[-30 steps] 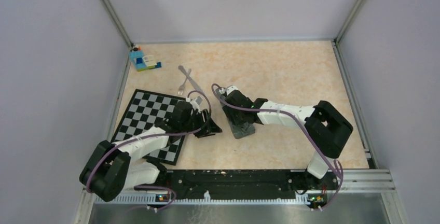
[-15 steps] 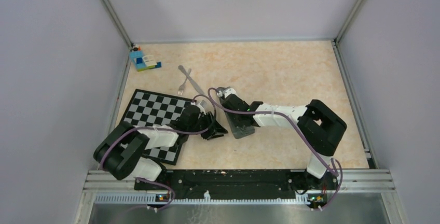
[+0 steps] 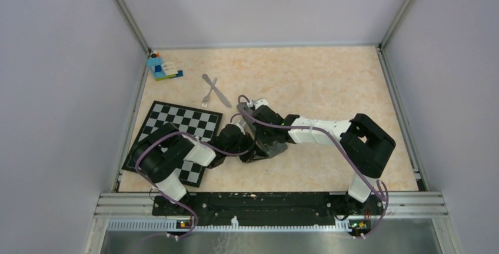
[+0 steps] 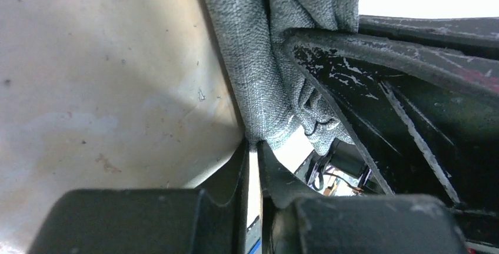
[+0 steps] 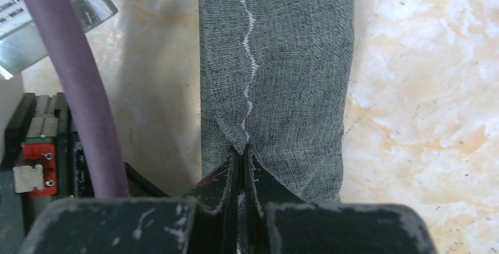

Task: Fold the napkin into a case and place the utensils inside
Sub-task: Pick up the smaller rectangle-folded napkin from the center of the board.

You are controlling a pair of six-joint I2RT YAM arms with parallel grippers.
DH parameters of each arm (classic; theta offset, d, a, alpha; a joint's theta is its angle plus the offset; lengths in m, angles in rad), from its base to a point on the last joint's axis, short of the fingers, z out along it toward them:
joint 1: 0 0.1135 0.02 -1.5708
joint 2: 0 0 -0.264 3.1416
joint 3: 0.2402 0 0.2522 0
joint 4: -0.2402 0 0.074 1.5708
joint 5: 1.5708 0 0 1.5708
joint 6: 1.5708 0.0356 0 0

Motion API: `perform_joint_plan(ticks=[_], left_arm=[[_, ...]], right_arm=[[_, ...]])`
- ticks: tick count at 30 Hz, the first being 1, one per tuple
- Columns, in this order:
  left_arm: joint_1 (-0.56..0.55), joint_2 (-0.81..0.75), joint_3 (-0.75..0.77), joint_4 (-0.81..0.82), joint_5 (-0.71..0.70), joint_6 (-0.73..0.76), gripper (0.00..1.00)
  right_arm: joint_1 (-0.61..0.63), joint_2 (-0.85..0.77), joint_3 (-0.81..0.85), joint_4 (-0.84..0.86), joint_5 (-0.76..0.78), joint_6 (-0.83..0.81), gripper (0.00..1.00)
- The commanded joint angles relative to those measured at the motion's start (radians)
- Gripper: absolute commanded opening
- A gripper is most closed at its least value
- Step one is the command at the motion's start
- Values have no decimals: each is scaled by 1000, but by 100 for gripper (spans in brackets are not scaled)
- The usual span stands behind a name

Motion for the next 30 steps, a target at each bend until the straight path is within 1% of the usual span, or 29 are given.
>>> perform_joint_plan(ticks=[1,5,9,13,14,16,18,21,24,25,30], left_arm=[[-8,5,-7,16,-75,0,12],[-8,-18,-12,-17,-101,12,9],[-8,-35,-14,-43,-112,23,8],[-8,-75,-32,-71,-122,48,9],[-8,-97,-45,-77,-129,60,10],[-8,-166,-82,-97,-155,93,14],[-6,-250,-104,-181,-194,123,22],[-6,-383,-117,-385,-244,163,40],[-6,-534,-157,-510,-278,167,44],[-6,-606,-166,-555,-296,164,45],[-5,-861,-150,-859,-442,146,47]], right_arm=[[11,-33,-10,64,-62,87,0],[4,-31,-32,102,-87,125,0],[2,-13,-55,136,-113,116,1],[1,-5,-92,177,-139,79,24],[2,-7,-106,193,-141,61,31],[1,-2,-126,213,-140,25,40],[2,9,-139,223,-139,-16,43],[6,18,-161,238,-139,-74,47],[17,16,-180,260,-120,-114,52],[24,18,-180,256,-97,-124,53],[96,70,-152,197,123,-134,54]])
